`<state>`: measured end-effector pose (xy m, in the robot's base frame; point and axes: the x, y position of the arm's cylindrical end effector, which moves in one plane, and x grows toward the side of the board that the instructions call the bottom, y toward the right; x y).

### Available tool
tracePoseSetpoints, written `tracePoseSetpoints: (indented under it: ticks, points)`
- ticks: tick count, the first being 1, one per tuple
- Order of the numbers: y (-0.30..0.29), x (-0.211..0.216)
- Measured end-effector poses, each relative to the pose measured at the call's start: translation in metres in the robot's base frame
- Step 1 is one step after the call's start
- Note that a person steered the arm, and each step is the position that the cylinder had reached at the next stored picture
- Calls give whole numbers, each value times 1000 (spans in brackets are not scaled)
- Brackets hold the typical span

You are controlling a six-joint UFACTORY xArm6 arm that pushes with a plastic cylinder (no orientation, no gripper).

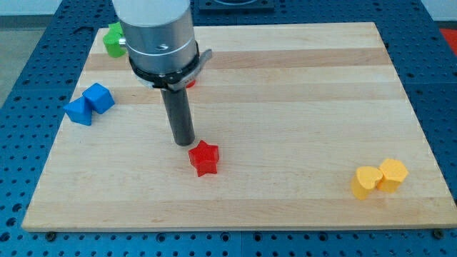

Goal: Move the red star towards the bottom center of the board

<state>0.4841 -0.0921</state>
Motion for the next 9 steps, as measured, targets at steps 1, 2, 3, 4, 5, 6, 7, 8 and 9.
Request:
tracePoseSetpoints:
  ticks: [1,2,3,4,5,6,7,8,9]
  points:
    - [-8,6]
    - [-7,16]
    - [-5,21]
    - [-5,10]
    - [10,-15]
    - [28,-10]
    - [29,18]
    - [29,43]
    - [29,21]
